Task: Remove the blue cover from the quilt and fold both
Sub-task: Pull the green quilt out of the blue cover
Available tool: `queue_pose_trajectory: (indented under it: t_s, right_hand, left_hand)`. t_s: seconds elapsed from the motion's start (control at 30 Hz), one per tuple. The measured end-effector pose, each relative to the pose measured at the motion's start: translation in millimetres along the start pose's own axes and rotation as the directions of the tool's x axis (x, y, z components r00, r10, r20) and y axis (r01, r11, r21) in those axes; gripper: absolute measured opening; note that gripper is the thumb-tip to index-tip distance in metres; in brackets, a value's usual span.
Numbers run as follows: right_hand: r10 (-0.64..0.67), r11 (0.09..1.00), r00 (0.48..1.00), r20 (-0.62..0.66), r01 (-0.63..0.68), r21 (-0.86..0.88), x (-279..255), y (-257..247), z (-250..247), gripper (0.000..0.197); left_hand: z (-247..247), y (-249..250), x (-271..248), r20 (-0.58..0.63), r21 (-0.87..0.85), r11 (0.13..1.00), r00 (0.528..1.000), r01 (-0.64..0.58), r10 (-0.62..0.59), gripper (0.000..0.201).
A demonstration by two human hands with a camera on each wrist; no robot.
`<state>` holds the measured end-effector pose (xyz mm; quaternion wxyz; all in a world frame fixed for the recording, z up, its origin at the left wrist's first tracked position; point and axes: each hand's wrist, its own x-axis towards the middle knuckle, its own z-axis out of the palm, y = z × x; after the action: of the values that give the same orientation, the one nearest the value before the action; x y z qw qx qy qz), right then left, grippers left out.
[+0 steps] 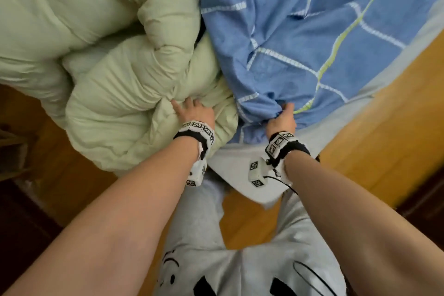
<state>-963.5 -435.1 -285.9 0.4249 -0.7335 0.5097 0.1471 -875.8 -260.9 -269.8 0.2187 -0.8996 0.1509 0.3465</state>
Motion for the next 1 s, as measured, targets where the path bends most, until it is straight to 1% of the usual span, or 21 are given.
queue_pose_trajectory:
  t_s: [0.03, 0.07, 0.1, 0.13, 0.17, 0.2, 0.23, 0.27, 0.3, 0.33, 0.37, 0.47, 0.53, 0.57, 0.67, 0.7, 0.77, 0.83, 0.9, 0.93, 1.0]
  right_hand:
    - [-0.028, 0.999, 0.999, -0.022, 0.028, 0.014, -2.2, -3.4, -13.0, 0.033]
    - [-0.053, 0.998, 0.998, -0.03, 0.053, 0.02, -6.9, -9.0, -25.3, 0.034]
    - [-0.075, 0.997, 0.997, -0.032, 0.076, 0.031, -11.1, -14.4, -36.2, 0.035]
    - [-0.105, 0.994, 0.994, -0.027, 0.106, 0.04, -14.7, -19.7, -46.4, 0.036]
    - [-0.149, 0.988, 0.989, -0.027, 0.15, 0.042, -17.4, -24.0, -55.3, 0.037]
    - [-0.208, 0.977, 0.978, -0.026, 0.209, 0.036, -20.0, -28.8, -64.1, 0.036]
    - [-0.269, 0.963, 0.963, -0.019, 0.27, 0.021, -21.8, -32.0, -71.6, 0.034]
    - [-0.323, 0.946, 0.946, -0.006, 0.323, -0.006, -23.4, -33.8, -79.1, 0.031]
    - [-0.365, 0.93, 0.931, 0.008, 0.365, -0.038, -23.3, -34.1, -86.9, 0.026]
    - [-0.399, 0.914, 0.917, 0.022, 0.399, -0.068, -24.5, -33.9, -95.6, 0.022]
    - [-0.422, 0.902, 0.906, 0.031, 0.423, -0.086, -26.1, -33.6, -104.9, 0.018]
    - [-0.455, 0.886, 0.89, 0.031, 0.456, -0.08, -38.2, -44.6, -135.0, 0.014]
    - [-0.485, 0.873, 0.874, 0.016, 0.485, -0.055, -50.1, -69.6, -158.7, 0.014]
    - [-0.516, 0.856, 0.857, 0.004, 0.516, -0.04, -57.0, -88.4, -173.6, 0.015]
    - [-0.635, 0.771, 0.77, -0.063, 0.637, 0.01, -84.0, -156.9, -231.3, 0.018]
    - [-0.647, 0.76, 0.756, -0.102, 0.65, 0.006, -87.8, -173.8, -242.8, 0.02]
    - [-0.685, 0.711, 0.704, -0.187, 0.702, 0.04, -107.1, -211.8, -284.5, 0.023]
    - [-0.718, 0.662, 0.653, -0.242, 0.748, 0.054, -123.0, -237.3, -319.3, 0.021]
    - [-0.747, 0.625, 0.616, -0.25, 0.779, 0.049, -129.1, -247.2, -342.4, 0.021]
    - [-0.751, 0.624, 0.614, -0.244, 0.78, 0.045, -129.0, -246.4, -348.6, 0.022]
    - [-0.723, 0.665, 0.649, -0.238, 0.747, 0.017, -122.0, -235.5, -349.5, 0.026]
  left_hand:
    - [-9.0, 4.6, -4.5, 0.024, -0.018, 1.0, 1.0, -0.009, 0.009, 0.052]
    - [-17.2, 10.1, -9.7, 0.037, -0.044, 0.999, 0.999, -0.018, 0.02, 0.07]
    - [-24.9, 16.9, -14.4, 0.038, -0.065, 0.997, 0.999, -0.035, 0.038, 0.095]
    - [-32.4, 24.2, -20.8, 0.011, -0.092, 0.995, 0.999, -0.046, 0.048, 0.113]
    - [-37.7, 32.1, -26.6, -0.032, -0.108, 0.993, 0.999, -0.047, 0.043, 0.122]
    - [-41.9, 40.3, -31.2, -0.083, -0.121, 0.992, 0.996, -0.032, 0.023, 0.12]
    - [-43.2, 48.0, -32.6, -0.143, -0.152, 0.988, 0.99, -0.016, -0.006, 0.108]
    - [-44.8, 53.8, -33.8, -0.191, -0.196, 0.98, 0.981, -0.018, -0.02, 0.083]
    - [-49.7, 58.4, -36.3, -0.218, -0.249, 0.968, 0.976, -0.038, -0.018, 0.053]
    - [-56.4, 61.4, -39.5, -0.205, -0.306, 0.95, 0.979, -0.052, -0.013, 0.032]
    - [-63.4, 63.0, -42.4, -0.176, -0.364, 0.929, 0.984, -0.061, -0.004, 0.027]
    - [-101.8, 53.1, -65.4, -0.129, -0.496, 0.866, 0.992, -0.068, 0.004, 0.023]
    - [-135.2, 41.5, -85.7, -0.133, -0.533, 0.844, 0.991, -0.057, -0.017, 0.022]
    - [-156.4, 34.9, -98.3, -0.152, -0.55, 0.832, 0.988, -0.068, -0.02, 0.023]
    - [-232.8, 12.0, -143.9, -0.262, -0.581, 0.804, 0.965, -0.129, -0.034, 0.027]
    - [-249.5, 8.0, -149.9, -0.29, -0.584, 0.798, 0.956, -0.15, -0.032, 0.028]
    - [-297.3, -1.4, -174.6, -0.369, -0.592, 0.78, 0.929, -0.201, -0.04, 0.029]
    - [-335.8, -7.5, -196.0, -0.431, -0.595, 0.76, 0.902, -0.26, -0.028, 0.03]
    - [-357.8, -11.7, -208.8, -0.463, -0.566, 0.781, 0.885, -0.265, -0.035, 0.031]
    - [-361.5, -12.6, -211.9, -0.471, -0.543, 0.802, 0.881, -0.251, -0.043, 0.032]
    - [-355.8, -13.0, -213.3, -0.457, -0.493, 0.843, 0.889, -0.215, -0.041, 0.033]
